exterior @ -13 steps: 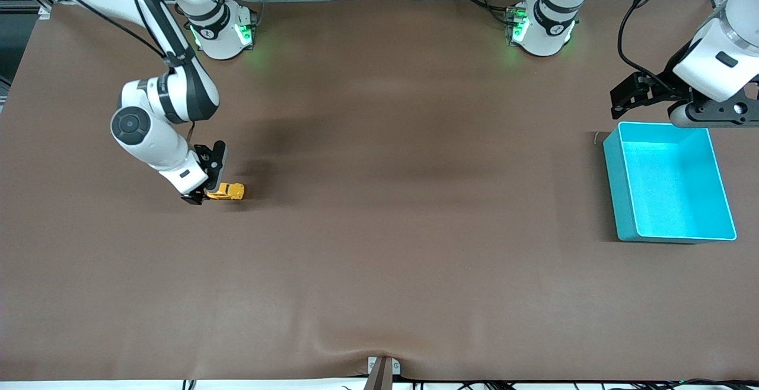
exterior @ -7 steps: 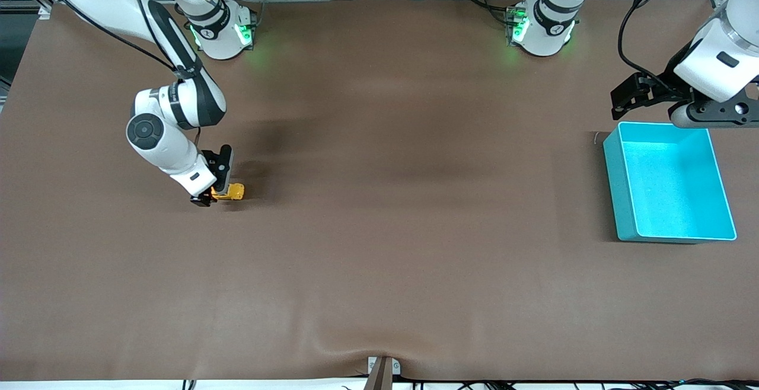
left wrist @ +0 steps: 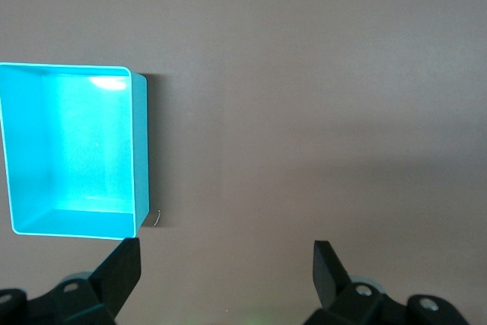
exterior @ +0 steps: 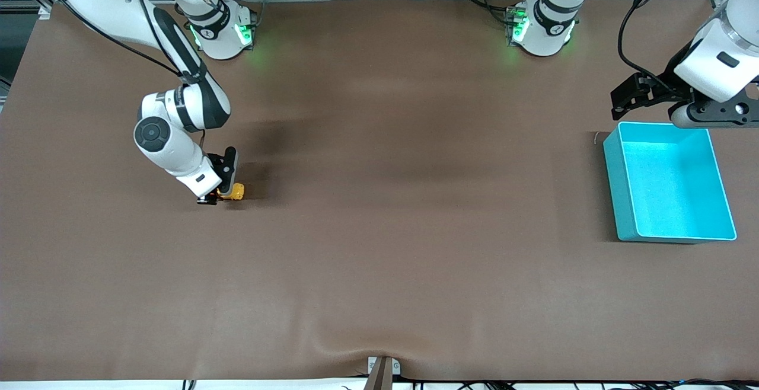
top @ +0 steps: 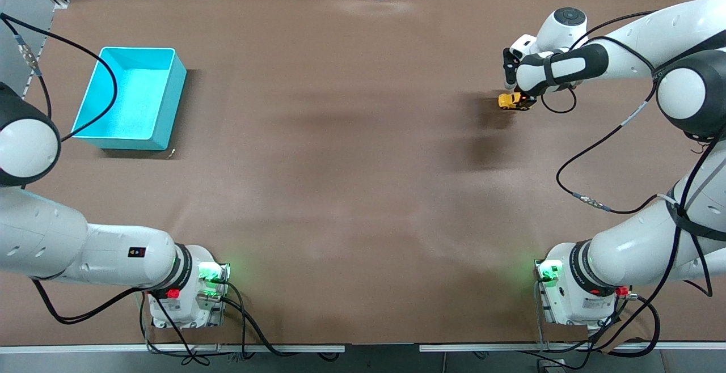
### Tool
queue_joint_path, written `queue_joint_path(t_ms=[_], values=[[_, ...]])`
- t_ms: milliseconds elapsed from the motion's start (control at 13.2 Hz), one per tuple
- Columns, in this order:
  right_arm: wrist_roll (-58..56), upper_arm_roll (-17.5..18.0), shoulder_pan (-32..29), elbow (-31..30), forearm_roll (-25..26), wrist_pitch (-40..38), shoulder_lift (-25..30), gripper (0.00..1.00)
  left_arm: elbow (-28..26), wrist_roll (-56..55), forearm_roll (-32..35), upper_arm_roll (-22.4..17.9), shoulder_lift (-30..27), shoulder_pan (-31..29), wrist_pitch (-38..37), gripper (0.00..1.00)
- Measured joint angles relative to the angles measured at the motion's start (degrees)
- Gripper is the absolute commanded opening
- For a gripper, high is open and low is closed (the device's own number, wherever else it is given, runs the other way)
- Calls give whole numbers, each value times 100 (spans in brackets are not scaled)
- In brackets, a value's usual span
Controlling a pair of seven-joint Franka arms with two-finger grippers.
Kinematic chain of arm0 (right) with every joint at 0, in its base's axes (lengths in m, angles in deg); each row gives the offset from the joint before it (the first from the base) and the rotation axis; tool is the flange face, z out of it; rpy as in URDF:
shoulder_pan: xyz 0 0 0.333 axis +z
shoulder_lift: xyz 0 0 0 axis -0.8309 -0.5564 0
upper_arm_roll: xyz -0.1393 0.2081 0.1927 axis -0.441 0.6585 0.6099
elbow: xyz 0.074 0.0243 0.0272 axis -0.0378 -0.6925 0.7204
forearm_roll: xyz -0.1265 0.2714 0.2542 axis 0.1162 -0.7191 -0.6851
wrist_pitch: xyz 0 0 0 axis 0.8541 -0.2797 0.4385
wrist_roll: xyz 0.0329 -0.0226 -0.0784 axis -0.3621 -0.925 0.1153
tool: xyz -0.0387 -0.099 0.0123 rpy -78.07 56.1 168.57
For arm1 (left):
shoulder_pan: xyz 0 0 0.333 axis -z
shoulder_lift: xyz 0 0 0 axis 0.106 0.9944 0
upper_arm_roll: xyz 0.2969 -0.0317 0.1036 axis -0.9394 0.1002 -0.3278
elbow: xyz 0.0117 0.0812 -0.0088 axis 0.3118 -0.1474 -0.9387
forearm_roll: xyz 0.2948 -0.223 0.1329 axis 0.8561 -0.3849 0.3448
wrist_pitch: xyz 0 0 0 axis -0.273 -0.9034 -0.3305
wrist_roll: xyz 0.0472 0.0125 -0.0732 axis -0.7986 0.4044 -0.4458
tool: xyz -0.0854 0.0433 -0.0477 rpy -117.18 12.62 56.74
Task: Wind and store yellow beetle car
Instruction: 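Close the right gripper on the yellow car's body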
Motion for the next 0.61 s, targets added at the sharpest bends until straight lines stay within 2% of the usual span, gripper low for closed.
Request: queue_joint_path(t_ms=[228,608], values=[[0,12,58,3,1,11,-9,22,0,-495,0,3,0,4,2,100],[-21,15,110,4,7,22,-16,21,-1,-551,0,0,0,-1,4,100]])
